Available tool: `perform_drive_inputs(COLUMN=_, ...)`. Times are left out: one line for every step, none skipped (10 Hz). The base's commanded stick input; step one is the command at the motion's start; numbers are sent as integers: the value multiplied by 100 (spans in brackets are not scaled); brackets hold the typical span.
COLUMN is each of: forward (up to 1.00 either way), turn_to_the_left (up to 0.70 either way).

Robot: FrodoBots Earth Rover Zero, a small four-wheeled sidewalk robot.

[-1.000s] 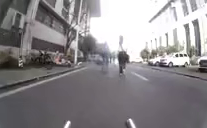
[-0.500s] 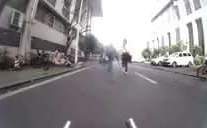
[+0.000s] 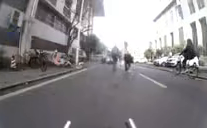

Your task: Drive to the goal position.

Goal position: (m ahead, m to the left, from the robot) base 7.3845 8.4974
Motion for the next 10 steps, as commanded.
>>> perform_drive_inputs(forward=70, turn_to_the_left=0)
perform_drive_inputs(forward=70, turn_to_the_left=0)
perform_drive_inputs(forward=70, turn_to_the_left=-5)
perform_drive_inputs(forward=70, turn_to_the_left=-14)
perform_drive_inputs(forward=70, turn_to_the_left=-14)
perform_drive_inputs(forward=70, turn_to_the_left=-14)
perform_drive_inputs(forward=70, turn_to_the_left=-14)
perform_drive_inputs(forward=70, turn_to_the_left=-14)
perform_drive_inputs(forward=70, turn_to_the_left=-14)
perform_drive_inputs(forward=70, turn_to_the_left=-14)
